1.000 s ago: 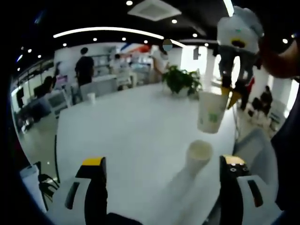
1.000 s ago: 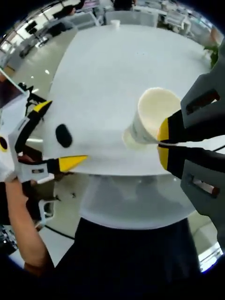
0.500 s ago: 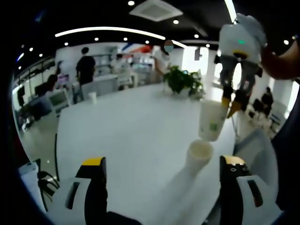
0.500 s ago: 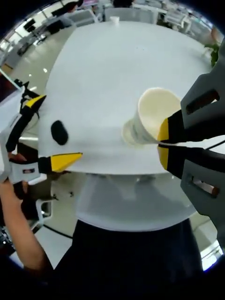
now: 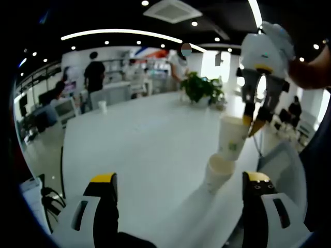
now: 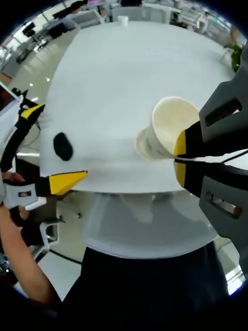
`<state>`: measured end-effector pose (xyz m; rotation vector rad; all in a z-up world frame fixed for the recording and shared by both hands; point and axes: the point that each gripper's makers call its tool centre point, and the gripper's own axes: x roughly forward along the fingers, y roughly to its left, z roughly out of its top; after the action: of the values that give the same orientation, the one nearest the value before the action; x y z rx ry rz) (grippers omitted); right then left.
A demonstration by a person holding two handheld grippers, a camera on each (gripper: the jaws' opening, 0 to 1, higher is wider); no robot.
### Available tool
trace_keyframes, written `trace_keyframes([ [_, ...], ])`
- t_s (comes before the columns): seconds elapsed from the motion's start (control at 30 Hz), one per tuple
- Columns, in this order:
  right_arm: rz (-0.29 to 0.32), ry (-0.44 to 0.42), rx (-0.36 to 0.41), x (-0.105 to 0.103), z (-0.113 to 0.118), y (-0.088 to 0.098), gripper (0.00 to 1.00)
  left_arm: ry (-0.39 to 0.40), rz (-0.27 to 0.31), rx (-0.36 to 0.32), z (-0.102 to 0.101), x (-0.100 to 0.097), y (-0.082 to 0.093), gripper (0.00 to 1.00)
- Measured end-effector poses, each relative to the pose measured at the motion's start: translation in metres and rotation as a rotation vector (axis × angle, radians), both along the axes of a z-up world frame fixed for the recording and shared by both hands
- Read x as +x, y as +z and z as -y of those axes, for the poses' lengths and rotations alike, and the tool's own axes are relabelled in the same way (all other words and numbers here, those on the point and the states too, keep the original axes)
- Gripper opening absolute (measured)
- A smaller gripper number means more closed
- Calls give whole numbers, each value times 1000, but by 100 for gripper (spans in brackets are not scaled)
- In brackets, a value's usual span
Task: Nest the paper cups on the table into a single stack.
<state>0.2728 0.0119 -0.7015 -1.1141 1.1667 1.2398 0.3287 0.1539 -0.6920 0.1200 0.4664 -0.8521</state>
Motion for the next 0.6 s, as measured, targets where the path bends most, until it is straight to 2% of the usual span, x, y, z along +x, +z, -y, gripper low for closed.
trace_keyframes([
  [0.6,-23,-33,5,-2,-3,-23,0,1,-10,11,-2,-3,0,98],
])
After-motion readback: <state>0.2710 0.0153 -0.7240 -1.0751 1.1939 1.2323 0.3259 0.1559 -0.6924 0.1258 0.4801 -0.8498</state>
